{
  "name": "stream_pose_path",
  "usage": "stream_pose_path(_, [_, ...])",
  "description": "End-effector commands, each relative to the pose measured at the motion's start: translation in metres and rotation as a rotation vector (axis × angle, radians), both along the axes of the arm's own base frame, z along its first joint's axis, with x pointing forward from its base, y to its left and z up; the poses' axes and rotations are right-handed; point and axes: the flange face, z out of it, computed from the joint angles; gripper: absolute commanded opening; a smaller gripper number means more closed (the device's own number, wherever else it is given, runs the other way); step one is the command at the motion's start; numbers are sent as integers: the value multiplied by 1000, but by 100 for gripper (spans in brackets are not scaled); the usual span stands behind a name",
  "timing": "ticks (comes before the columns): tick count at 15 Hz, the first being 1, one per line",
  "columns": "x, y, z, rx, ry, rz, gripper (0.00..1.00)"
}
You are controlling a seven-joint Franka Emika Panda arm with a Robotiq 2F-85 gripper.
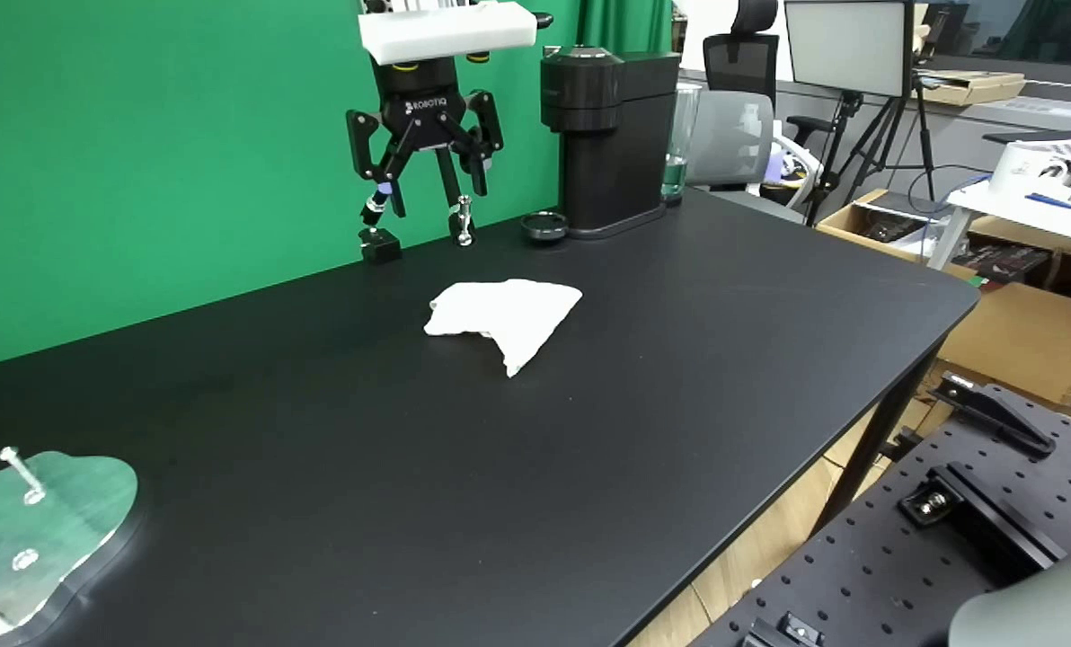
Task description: Hang the cloth on the object
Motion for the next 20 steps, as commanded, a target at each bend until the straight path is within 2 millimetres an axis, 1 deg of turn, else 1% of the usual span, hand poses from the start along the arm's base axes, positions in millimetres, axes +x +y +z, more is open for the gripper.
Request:
stream_pose_path(1, [-1, 0, 0, 0, 18, 5, 100])
stream_pose_path(9, [-3, 2, 1, -2, 41, 12, 100])
stream_pose_path(14, [-16, -1, -11, -9, -35, 180, 100])
stream_pose_path(18, [-30, -14, -29, -25, -110, 247, 100])
stream_pose_path(20, [-39, -25, -43, -30, -121, 245, 100])
